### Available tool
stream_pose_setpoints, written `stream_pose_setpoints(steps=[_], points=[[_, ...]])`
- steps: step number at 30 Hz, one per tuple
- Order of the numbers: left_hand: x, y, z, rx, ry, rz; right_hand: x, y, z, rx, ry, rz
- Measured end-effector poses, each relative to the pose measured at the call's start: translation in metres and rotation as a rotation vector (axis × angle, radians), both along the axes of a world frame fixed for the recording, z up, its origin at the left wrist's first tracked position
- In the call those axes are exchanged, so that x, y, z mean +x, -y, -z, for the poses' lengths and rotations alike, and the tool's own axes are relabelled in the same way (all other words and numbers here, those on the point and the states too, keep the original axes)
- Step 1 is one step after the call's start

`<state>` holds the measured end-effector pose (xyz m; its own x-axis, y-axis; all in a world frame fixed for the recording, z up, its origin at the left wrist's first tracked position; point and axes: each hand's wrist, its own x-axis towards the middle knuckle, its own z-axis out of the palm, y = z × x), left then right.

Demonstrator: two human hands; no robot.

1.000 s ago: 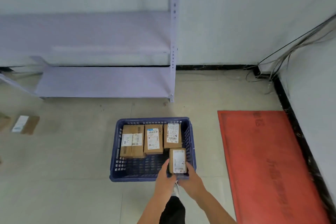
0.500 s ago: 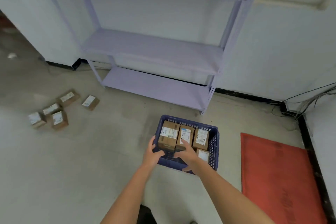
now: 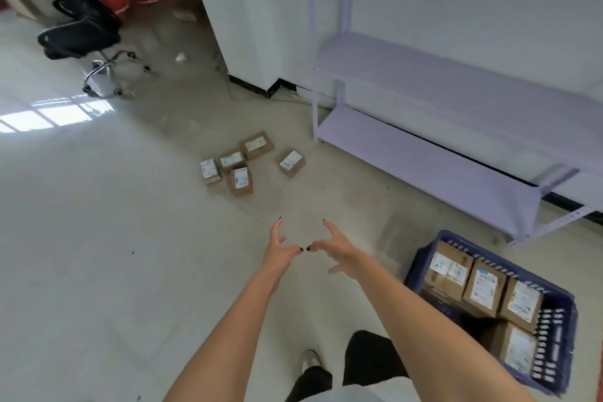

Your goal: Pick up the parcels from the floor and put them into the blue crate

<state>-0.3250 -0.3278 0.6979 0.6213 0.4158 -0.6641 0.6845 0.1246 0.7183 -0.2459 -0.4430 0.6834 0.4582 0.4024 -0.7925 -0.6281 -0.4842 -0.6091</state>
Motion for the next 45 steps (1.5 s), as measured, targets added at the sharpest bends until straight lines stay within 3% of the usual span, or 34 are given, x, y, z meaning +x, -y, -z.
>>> stream_pose_setpoints(steps=[7, 17, 23, 30, 35, 40, 45], points=[[0.067, -0.162, 0.027, 0.005, -0.011, -0.076, 0.074, -0.162, 0.026, -0.015, 0.013, -0.099], [0.153, -0.33, 0.082, -0.117, -0.091, -0.182, 0.17, -0.336, 0.064, -0.119, -0.011, -0.199], [0.205, -0.445, 0.143, -0.175, -0.129, -0.172, 0.225, -0.446, 0.121, -0.207, -0.029, -0.189], [0.266, -0.555, 0.271, -0.143, -0.155, -0.187, 0.29, -0.563, 0.256, -0.249, 0.007, -0.263], [0.3, -0.601, 0.415, -0.168, -0.21, -0.265, 0.335, -0.618, 0.404, -0.31, 0.099, -0.393], [0.311, -0.62, 0.575, -0.204, -0.38, -0.315, 0.379, -0.655, 0.561, -0.396, 0.254, -0.563], [0.325, -0.623, 0.668, -0.468, -0.493, -0.479, 0.393, -0.684, 0.672, -0.439, 0.376, -0.806]])
